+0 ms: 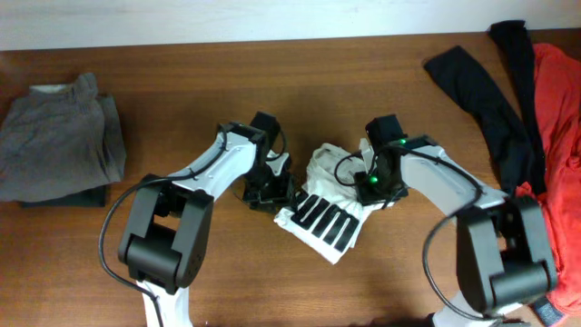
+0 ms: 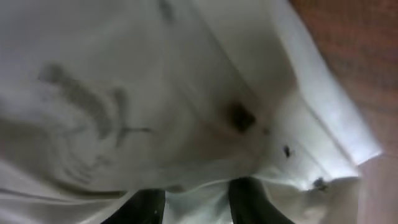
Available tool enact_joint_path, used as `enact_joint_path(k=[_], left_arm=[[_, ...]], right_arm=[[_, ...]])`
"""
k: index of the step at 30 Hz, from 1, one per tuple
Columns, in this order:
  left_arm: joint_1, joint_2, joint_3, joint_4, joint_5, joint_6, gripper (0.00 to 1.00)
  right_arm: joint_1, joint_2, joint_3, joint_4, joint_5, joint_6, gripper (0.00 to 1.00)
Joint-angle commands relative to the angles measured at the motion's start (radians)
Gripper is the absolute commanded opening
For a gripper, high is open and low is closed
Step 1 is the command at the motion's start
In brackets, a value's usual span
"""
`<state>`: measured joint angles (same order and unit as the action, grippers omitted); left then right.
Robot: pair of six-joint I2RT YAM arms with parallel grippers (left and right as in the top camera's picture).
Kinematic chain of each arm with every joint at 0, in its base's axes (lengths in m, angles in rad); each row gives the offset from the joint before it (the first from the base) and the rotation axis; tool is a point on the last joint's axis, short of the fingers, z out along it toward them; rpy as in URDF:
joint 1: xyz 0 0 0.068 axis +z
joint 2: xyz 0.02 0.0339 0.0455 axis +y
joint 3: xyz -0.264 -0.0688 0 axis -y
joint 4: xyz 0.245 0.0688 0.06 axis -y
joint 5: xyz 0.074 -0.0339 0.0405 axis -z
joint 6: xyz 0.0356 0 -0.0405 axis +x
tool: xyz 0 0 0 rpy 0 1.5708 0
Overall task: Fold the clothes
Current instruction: 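Grasp the white shirt bundle's left side with the left gripper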
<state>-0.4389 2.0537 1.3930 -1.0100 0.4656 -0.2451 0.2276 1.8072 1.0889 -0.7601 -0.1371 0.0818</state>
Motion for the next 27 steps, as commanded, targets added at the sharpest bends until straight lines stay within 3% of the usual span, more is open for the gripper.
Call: enact_joint_path(k=[1, 4, 5, 7, 12, 15, 19, 24, 27], left_arm=[[-0.034, 0.007, -0.046, -0.005, 0.029, 0.014, 0.51], [-0.07, 0.007, -0.068, 0.003, 0.051, 0.014, 0.5], [-0.087, 0.007, -0.068, 0.006, 0.072, 0.014, 0.5], [-0.101, 0.007, -0.068, 0.003, 0.082, 0.014, 0.38], [-0.109, 0.007, -0.068, 0.001, 0.08, 0.014, 0.32], [-0.109, 0.007, -0.068, -0.021, 0.072, 0.015, 0.24], [-0.101, -0.016, -0.068, -0.066, -0.074, 0.014, 0.18], [-0.087, -0.12, -0.067, -0.064, -0.169, 0.015, 0.05], [-0.093, -0.177, -0.067, -0.082, -0.172, 0.015, 0.1]], right_arm=[[-0.005, 0.06, -0.005, 0.114, 0.095, -0.023, 0.45], [-0.005, 0.066, 0.002, 0.239, 0.093, -0.157, 0.49], [-0.005, 0.066, 0.003, 0.257, 0.093, -0.161, 0.53], [-0.005, 0.066, 0.003, 0.267, 0.083, -0.161, 0.54], [0.009, 0.066, 0.003, 0.265, -0.029, -0.184, 0.54], [0.042, 0.062, 0.005, 0.24, -0.022, -0.25, 0.56], [0.023, 0.003, 0.061, 0.155, 0.019, -0.19, 0.53], [-0.014, -0.136, 0.164, 0.014, 0.143, -0.179, 0.61], [-0.033, -0.21, 0.201, -0.036, 0.199, -0.179, 0.72]])
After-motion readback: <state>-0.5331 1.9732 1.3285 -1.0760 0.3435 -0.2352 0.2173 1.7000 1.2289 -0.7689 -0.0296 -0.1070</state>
